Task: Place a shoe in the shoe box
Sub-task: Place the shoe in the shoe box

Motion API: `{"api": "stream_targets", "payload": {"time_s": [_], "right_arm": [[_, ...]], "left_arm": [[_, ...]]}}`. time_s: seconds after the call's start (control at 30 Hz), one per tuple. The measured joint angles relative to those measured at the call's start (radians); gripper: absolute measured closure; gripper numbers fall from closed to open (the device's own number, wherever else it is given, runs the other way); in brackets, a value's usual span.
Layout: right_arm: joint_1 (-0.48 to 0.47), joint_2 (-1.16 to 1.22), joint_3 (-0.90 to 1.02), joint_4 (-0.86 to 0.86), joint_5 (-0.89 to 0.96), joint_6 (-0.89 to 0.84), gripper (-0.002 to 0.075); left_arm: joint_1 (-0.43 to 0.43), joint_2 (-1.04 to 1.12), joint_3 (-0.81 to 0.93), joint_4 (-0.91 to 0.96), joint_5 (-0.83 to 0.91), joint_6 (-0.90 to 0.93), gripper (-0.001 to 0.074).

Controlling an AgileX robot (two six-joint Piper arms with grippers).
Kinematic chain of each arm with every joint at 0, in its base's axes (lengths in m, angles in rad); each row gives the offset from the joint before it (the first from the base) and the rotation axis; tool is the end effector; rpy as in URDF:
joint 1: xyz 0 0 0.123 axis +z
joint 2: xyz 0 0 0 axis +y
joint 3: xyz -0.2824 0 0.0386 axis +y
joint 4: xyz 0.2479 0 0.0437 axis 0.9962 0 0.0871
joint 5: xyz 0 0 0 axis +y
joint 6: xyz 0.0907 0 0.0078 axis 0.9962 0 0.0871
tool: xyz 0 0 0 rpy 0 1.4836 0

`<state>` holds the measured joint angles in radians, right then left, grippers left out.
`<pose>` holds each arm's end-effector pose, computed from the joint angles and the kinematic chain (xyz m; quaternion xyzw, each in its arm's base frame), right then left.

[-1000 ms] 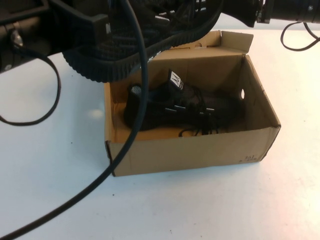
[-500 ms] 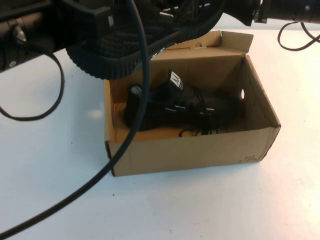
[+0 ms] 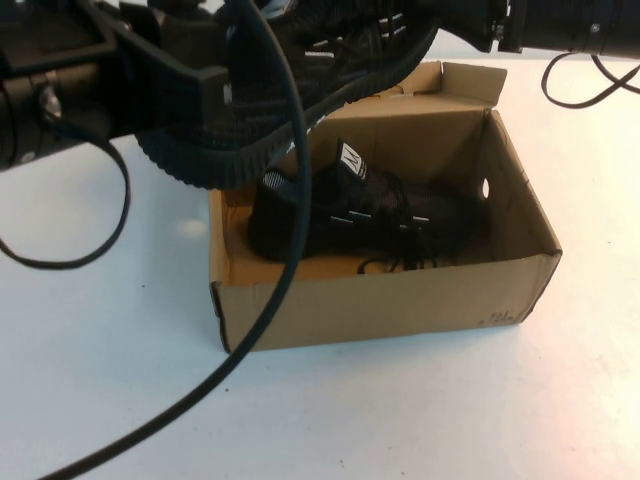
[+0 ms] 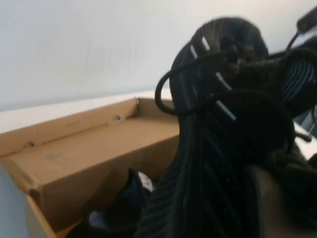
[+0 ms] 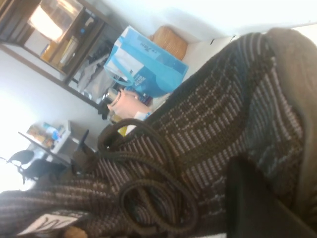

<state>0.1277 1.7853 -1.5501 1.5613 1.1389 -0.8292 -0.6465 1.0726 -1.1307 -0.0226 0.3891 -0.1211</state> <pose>0.3729 0.1313 0.3691 -0.1452 0.7170 0.5988 0.3261 0.1849 -0.1405 0.4254 0.1992 0.7622 -0.2397 0.5674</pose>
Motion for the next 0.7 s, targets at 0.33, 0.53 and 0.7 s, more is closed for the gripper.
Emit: {"api": "stream_targets", "payload": {"time_s": [0.33,0.53,0.7], "right_arm": [[-0.039,0.002,-0.130,-0.187,0.055,-0.044,0.0589],[-0.045,0.002,-0.273,-0.386,0.080,-0.044,0.0589],[-0.045,0.002,-0.349,-0.507,0.095,-0.046,0.0589]], "left_arm": [[0.000,0.000,-0.004,-0.021,0.069,0.022,0.0286],[0.000,0.000,-0.005,0.000,0.118,0.022,0.0225],[0.030,0.001,-0.023,0.009,0.180,0.053,0.0249]]}}
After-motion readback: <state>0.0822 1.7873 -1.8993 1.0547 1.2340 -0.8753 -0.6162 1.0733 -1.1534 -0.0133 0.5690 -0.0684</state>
